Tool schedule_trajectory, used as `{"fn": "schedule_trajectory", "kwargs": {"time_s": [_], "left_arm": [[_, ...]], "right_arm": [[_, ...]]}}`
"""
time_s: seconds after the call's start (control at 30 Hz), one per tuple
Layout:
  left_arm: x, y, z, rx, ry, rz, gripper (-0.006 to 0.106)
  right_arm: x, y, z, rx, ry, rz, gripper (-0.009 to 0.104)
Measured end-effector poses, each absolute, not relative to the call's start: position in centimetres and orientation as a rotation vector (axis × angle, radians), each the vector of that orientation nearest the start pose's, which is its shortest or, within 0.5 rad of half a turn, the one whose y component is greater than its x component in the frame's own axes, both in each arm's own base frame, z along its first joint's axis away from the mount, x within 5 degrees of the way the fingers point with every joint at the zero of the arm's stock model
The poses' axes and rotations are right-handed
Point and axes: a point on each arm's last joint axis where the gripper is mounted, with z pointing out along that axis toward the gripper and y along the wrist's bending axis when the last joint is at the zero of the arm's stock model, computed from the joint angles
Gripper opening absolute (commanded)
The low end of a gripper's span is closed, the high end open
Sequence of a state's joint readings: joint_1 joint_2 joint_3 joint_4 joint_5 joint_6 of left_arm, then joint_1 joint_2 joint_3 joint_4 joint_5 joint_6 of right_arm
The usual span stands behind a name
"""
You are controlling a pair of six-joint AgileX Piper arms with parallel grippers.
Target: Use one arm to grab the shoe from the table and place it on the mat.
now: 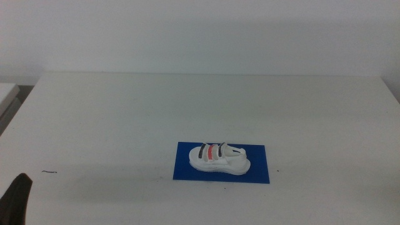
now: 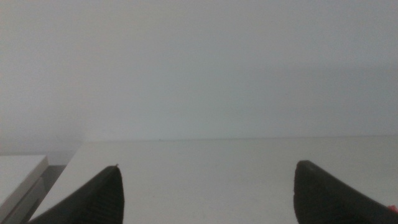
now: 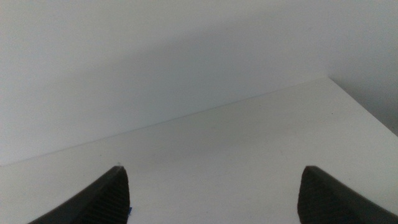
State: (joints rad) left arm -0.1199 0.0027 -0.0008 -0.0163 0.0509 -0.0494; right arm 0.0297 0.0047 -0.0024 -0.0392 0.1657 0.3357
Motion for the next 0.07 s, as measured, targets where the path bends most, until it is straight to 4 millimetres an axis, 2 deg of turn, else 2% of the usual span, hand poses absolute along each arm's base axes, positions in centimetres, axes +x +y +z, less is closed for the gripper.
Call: {"fn": "schedule_trajectory", "kwargs": {"time_s": [0.07], "left_arm": [[5.62, -0.68, 20.91, 0.042, 1.533, -0.148, 0.094]], "right_arm": [[5.65, 0.11, 19.87, 0.226, 1.642, 0.243, 0.079]]}}
